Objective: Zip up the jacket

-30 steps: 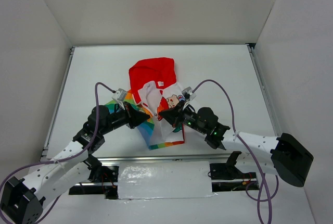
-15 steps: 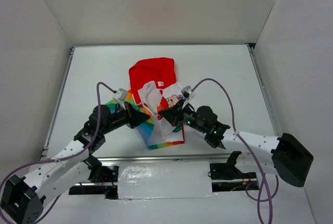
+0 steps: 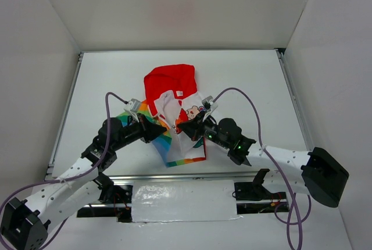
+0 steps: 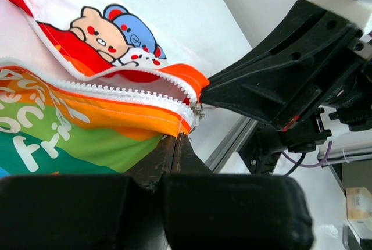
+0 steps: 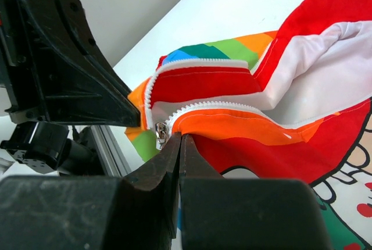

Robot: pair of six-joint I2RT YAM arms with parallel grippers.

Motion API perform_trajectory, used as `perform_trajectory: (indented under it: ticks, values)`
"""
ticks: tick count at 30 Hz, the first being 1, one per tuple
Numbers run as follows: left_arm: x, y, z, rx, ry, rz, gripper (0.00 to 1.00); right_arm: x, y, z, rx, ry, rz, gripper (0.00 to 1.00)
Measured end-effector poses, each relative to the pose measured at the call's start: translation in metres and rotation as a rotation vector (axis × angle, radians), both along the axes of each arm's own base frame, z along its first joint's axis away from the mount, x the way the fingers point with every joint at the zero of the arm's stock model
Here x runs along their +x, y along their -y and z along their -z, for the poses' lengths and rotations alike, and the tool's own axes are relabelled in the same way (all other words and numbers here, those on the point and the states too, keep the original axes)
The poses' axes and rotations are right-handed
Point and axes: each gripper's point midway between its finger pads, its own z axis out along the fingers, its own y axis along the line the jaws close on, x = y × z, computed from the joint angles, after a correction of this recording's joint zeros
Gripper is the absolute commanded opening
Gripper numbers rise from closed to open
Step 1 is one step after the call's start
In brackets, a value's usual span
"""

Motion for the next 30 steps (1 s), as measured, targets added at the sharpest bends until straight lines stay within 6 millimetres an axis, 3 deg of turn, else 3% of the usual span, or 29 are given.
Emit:
perform_trajectory:
  ticks: [30]
  values:
    - [0.006,-0.0005,0.0017,0.002,-0.002,-0.024,0.0,0.0006,-0.002,0.0072,-0.009,-0.022,-0.001,0.0]
